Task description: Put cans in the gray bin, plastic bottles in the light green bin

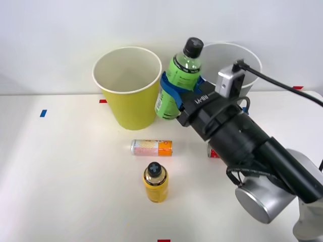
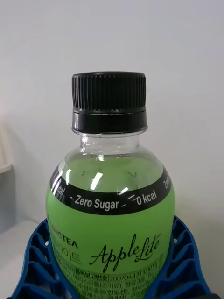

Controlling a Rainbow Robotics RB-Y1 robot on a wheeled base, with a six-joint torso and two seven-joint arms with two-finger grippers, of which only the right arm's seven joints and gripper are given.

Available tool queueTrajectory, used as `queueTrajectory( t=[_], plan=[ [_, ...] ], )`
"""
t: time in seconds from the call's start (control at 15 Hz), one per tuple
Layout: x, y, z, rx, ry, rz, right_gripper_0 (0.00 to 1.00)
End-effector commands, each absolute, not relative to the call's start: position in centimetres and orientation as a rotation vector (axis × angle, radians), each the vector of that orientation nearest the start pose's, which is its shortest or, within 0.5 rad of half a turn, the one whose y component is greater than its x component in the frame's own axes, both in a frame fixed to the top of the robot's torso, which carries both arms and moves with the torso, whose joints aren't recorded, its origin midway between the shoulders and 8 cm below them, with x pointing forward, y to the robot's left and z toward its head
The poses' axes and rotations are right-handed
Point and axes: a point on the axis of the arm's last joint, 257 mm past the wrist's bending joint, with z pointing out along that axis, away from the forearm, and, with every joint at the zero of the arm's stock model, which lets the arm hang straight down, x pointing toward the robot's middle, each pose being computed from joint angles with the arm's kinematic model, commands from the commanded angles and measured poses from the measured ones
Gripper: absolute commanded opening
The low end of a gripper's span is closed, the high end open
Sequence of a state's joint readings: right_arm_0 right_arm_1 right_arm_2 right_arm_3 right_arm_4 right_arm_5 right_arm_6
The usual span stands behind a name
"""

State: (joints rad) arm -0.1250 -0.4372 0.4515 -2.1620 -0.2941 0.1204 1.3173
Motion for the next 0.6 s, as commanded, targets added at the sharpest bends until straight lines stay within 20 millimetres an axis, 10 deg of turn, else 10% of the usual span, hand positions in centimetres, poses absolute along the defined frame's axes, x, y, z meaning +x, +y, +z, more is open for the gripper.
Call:
queueTrajectory(
  t=[0.07, 0.6],
  plan=[
    [45.6, 1.6, 4.7, -0.413, 1.222, 0.705, 0.00],
    [53.4, 7.6, 8.7, -0.356, 1.193, 0.689, 0.00]
  ],
)
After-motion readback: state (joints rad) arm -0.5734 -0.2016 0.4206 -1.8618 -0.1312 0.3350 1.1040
